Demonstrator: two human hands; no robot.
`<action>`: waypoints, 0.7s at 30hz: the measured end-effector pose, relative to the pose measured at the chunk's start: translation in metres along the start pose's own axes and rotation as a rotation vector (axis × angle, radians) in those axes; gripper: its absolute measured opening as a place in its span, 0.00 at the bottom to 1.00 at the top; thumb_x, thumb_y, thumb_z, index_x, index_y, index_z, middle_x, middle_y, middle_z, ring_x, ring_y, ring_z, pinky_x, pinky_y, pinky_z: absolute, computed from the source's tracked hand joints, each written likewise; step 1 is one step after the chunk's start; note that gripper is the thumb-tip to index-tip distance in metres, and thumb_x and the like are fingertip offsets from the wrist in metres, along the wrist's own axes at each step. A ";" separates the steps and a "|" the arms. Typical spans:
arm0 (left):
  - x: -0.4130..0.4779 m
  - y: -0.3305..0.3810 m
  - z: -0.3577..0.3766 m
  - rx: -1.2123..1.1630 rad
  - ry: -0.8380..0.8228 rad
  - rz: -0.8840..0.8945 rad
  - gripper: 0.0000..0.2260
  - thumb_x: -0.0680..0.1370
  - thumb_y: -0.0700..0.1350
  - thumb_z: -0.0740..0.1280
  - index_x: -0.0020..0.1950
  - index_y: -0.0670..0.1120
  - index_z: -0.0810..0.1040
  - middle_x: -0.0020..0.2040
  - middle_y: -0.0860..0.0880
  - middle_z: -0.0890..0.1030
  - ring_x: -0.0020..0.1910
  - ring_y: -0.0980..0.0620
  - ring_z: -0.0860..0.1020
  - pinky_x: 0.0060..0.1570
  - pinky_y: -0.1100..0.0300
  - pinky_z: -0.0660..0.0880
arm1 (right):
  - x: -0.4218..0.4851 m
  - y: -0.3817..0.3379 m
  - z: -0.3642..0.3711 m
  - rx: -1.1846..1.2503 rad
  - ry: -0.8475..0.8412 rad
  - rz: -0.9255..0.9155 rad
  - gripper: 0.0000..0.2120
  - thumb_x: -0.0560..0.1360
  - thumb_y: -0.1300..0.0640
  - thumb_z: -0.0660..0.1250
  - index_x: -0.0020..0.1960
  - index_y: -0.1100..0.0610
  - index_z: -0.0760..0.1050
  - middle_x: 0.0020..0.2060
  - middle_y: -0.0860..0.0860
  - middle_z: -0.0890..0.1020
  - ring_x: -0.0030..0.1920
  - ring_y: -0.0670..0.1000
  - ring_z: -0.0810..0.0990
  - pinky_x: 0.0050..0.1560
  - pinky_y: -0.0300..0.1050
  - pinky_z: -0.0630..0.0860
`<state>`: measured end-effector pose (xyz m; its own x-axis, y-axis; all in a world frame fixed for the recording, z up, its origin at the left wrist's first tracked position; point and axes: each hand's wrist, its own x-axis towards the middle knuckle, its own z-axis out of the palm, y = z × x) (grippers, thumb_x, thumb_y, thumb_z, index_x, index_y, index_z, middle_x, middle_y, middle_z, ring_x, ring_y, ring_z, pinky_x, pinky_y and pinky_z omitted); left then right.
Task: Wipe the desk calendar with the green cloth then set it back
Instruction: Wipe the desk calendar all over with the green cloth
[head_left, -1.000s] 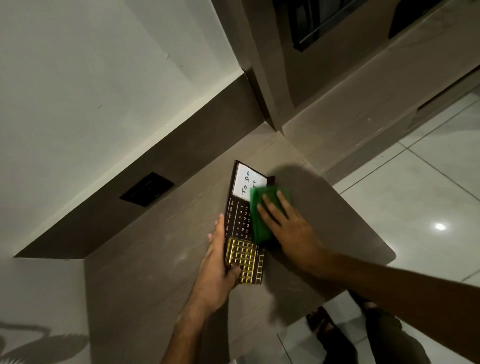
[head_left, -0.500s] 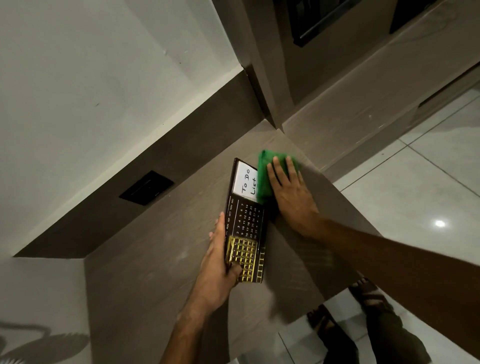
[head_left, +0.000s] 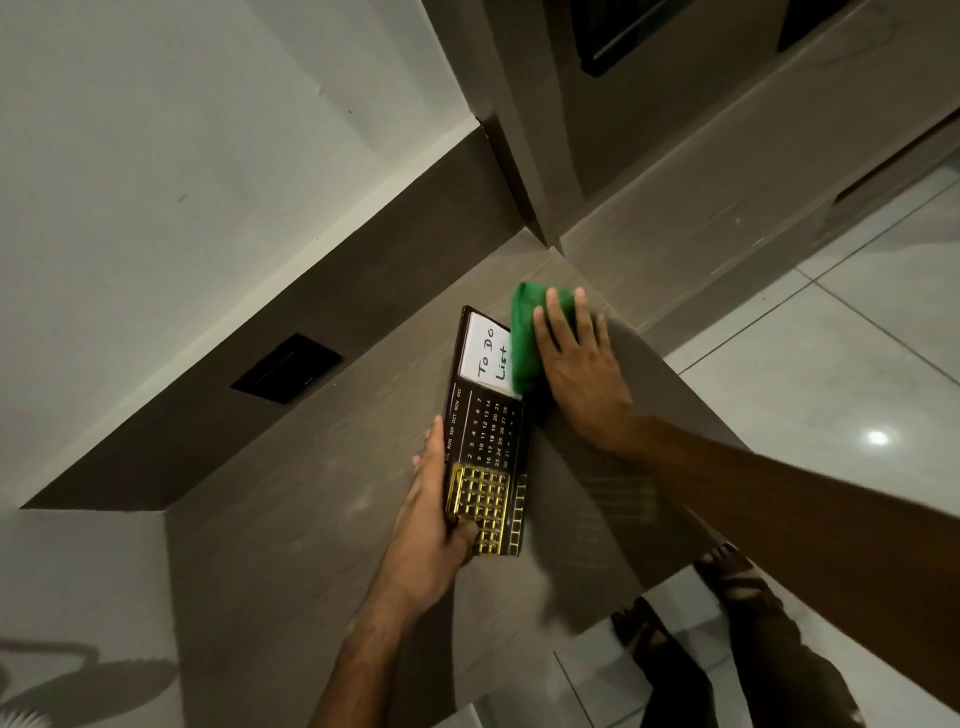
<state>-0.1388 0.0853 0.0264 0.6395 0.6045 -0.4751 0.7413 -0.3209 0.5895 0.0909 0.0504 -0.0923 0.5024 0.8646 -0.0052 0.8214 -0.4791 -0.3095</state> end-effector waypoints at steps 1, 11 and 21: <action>0.000 0.001 0.000 -0.004 0.001 -0.009 0.50 0.77 0.31 0.66 0.79 0.63 0.35 0.85 0.54 0.50 0.84 0.48 0.52 0.78 0.32 0.60 | 0.003 -0.002 -0.002 0.010 0.003 0.012 0.50 0.71 0.53 0.72 0.78 0.60 0.40 0.78 0.60 0.44 0.75 0.68 0.40 0.72 0.68 0.52; -0.001 0.000 0.000 -0.027 -0.004 -0.013 0.49 0.78 0.30 0.65 0.80 0.63 0.36 0.85 0.51 0.54 0.84 0.44 0.55 0.76 0.33 0.65 | -0.108 -0.039 0.048 0.084 -0.004 -0.307 0.42 0.74 0.51 0.63 0.78 0.58 0.43 0.78 0.57 0.47 0.77 0.62 0.44 0.72 0.64 0.55; -0.001 0.000 -0.002 -0.033 0.001 -0.003 0.49 0.77 0.30 0.65 0.79 0.64 0.37 0.84 0.54 0.53 0.84 0.48 0.54 0.77 0.32 0.62 | -0.033 -0.022 0.021 0.059 -0.063 -0.040 0.52 0.74 0.48 0.67 0.75 0.60 0.28 0.76 0.60 0.35 0.75 0.63 0.35 0.73 0.66 0.51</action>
<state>-0.1403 0.0856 0.0279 0.6374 0.6057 -0.4763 0.7358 -0.2952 0.6094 0.0509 0.0352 -0.1051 0.4501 0.8915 -0.0510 0.8219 -0.4360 -0.3665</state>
